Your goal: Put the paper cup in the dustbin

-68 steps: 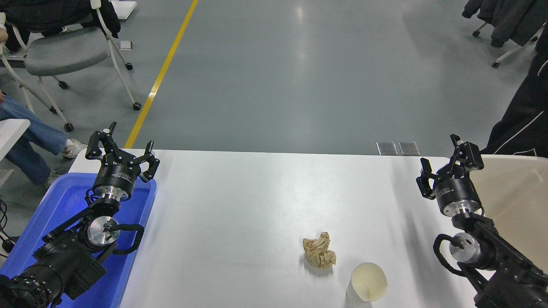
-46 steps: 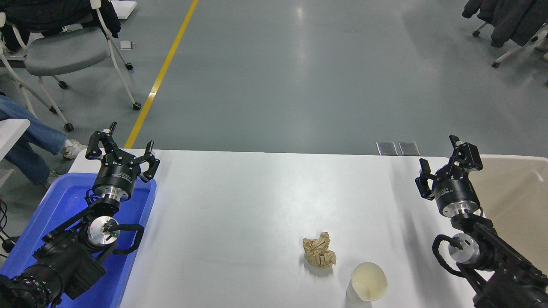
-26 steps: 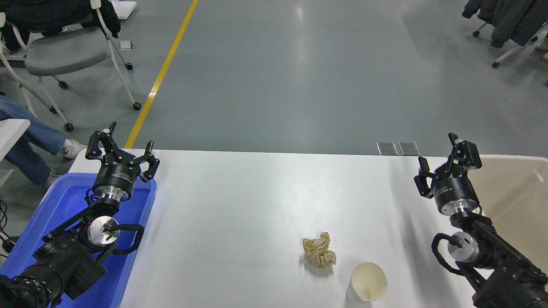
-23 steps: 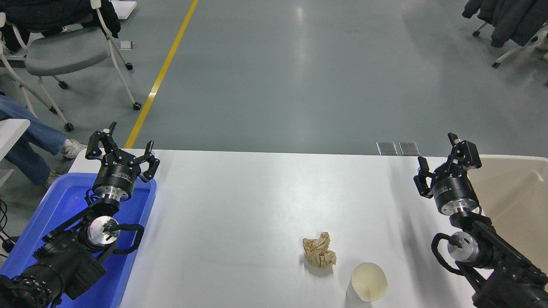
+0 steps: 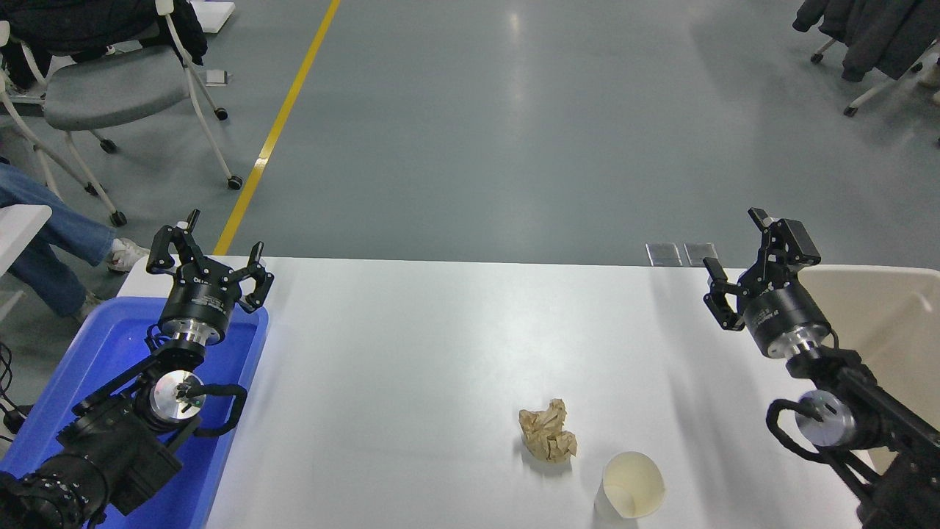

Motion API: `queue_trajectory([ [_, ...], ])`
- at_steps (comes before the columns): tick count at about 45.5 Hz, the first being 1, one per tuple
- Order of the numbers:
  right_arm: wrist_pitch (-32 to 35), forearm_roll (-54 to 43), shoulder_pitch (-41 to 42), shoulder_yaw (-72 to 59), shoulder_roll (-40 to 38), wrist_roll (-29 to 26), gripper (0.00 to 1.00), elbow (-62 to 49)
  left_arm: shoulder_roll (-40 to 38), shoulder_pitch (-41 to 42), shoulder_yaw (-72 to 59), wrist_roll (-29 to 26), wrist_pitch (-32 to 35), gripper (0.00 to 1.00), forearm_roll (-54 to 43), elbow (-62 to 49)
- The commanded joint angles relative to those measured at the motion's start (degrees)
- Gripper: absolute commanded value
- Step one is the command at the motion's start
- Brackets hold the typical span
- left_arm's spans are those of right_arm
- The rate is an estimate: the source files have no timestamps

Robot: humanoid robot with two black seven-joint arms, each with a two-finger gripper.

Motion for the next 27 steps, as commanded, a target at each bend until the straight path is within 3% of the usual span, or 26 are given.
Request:
queue_trajectory([
  [1,0.0,-5.9,3.5,-9.4,-9.9,-6.2,0.99,8.6,0.0,0.0,0.0,0.0,0.0,1.00,0.0,0.0],
  [9,0.0,-9.3,9.7,-21.5,-16.2,-10.4,0.99,14.5,0.0,0.0,0.0,0.0,0.0,1.00,0.0,0.0],
  [20,0.0,-25.0,17.9,-37.0,-20.0,-10.3,0.99,17.3,0.0,0.0,0.0,0.0,0.0,1.00,0.0,0.0],
  [27,-0.4,-32.8,27.3,-49.6,-20.4,-10.3,0.99,17.3,0.0,0.0,0.0,0.0,0.0,1.00,0.0,0.0],
])
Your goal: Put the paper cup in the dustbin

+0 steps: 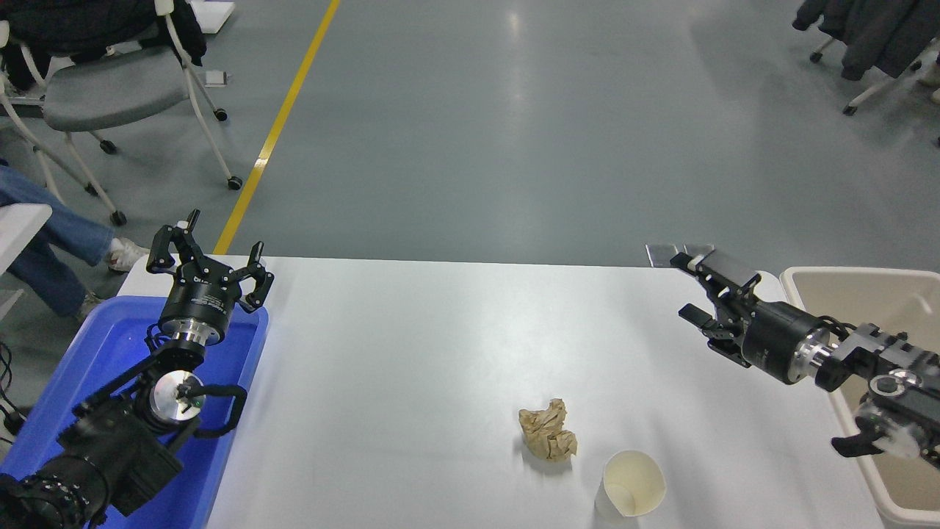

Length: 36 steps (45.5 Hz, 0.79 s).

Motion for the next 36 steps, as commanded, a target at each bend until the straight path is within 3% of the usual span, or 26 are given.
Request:
queue_trajectory([
  [1,-0.4,-12.4,12.7,-18.9,-2.6,-0.8,0.99,1.9,0.0,0.0,0.0,0.0,0.0,1.00,0.0,0.0],
  [10,-0.1,-14.7,29.6,-39.4,-1.5,-0.6,0.99,3.7,0.0,0.0,0.0,0.0,0.0,1.00,0.0,0.0],
  [15,-0.5,-17.5,36.3,-47.3,3.1,-0.4,0.99,4.4,0.0,0.0,0.0,0.0,0.0,1.00,0.0,0.0],
  [27,-1.7,-21.1,43.4,-60.1,11.0,0.2,0.99,4.2,0.0,0.0,0.0,0.0,0.0,1.00,0.0,0.0],
  [36,-1.7,-21.2,44.3,-63.7,21.1,0.6,0.99,1.0,0.0,0.0,0.0,0.0,0.0,1.00,0.0,0.0],
])
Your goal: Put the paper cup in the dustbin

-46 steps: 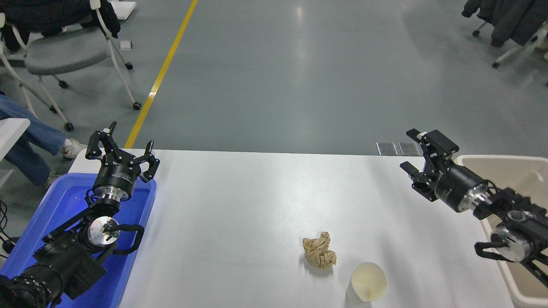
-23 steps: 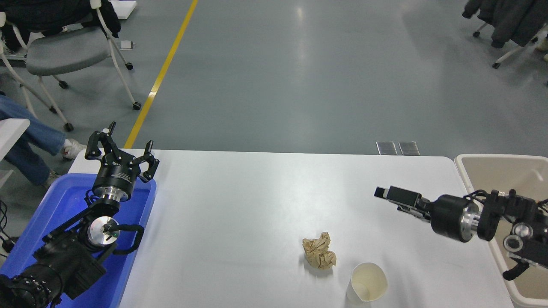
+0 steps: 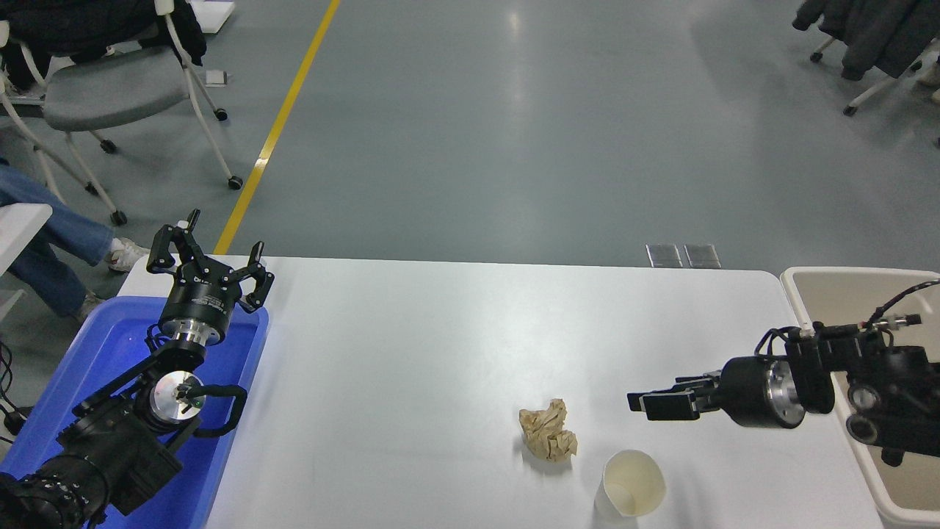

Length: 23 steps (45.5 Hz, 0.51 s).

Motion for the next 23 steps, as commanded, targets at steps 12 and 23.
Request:
queue_trajectory([
  [12,-0.5,-3.1,3.5,-11.0,11.8,3.3,0.99,-3.9,0.0,0.0,0.0,0.0,0.0,1.00,0.0,0.0],
  [23,-1.6,-6.6,2.8,-13.0,12.2,4.1,0.99,-5.8,0.0,0.0,0.0,0.0,0.0,1.00,0.0,0.0],
])
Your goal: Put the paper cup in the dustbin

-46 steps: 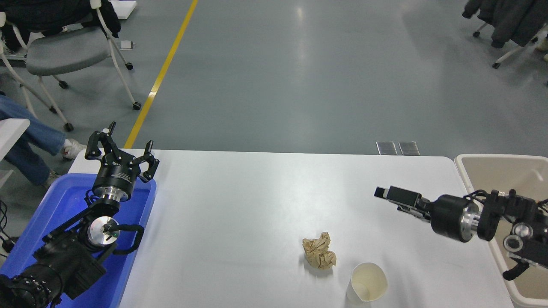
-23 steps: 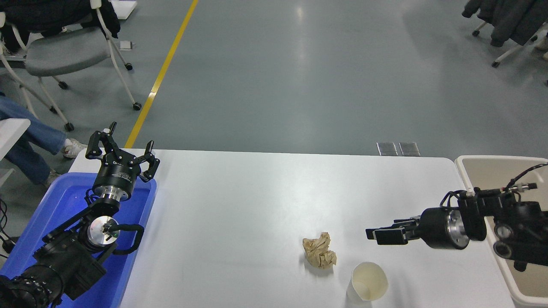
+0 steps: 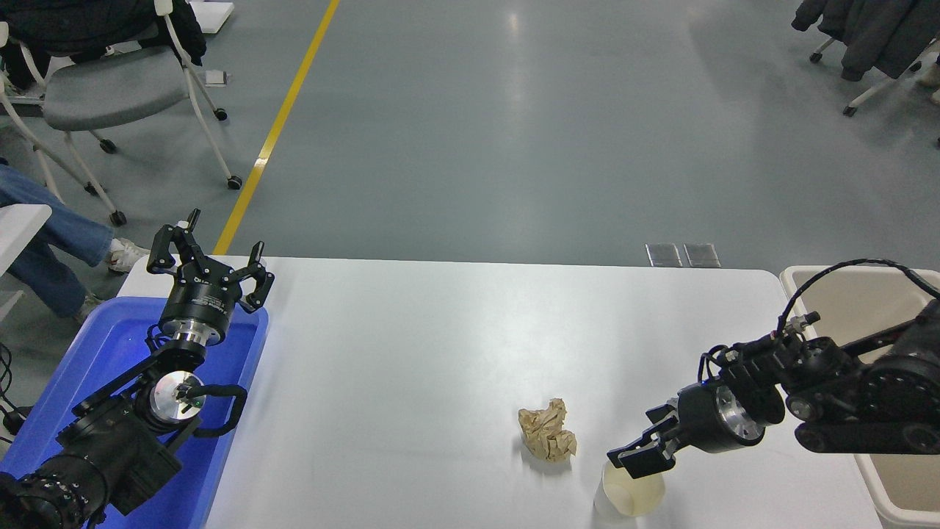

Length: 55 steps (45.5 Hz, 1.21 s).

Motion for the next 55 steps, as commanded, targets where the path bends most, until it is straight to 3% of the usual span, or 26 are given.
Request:
queue_trajectory([
  [1,-0.9,-2.8,-0.6,-2.5,1.4,1.1,0.99,-1.9,0.0,0.0,0.0,0.0,0.0,1.00,0.0,0.0],
  [8,-2.8,-2.8,-2.4,-2.5,2.8,1.1,0.98,-3.7,0.0,0.0,0.0,0.0,0.0,1.00,0.0,0.0],
  [10,-3.6,-2.8,-2.9,-2.5,2.9,1.1,0.92,-4.2,0.0,0.0,0.0,0.0,0.0,1.00,0.0,0.0],
  [14,-4.2,-3.0,-3.4,-3.3,3.6,1.5,0.61,-5.8,0.0,0.0,0.0,0.0,0.0,1.00,0.0,0.0],
  [16,-4.0,-3.2,-3.1,-3.9,3.9,1.9,0.29,-6.0,0.0,0.0,0.0,0.0,0.0,1.00,0.0,0.0],
  [18,-4.0,-3.6,-3.0,-4.4,3.9,2.1,0.19,-6.0,0.0,0.0,0.0,0.0,0.0,1.00,0.0,0.0],
  [20,-4.0,-4.3,-2.9,-4.7,4.0,2.2,0.01,-6.2,0.0,0.0,0.0,0.0,0.0,1.00,0.0,0.0],
  [55,-4.3,-4.3,2.7,-5.7,3.7,7.3,0.00,-5.9,0.0,0.0,0.0,0.0,0.0,1.00,0.0,0.0],
])
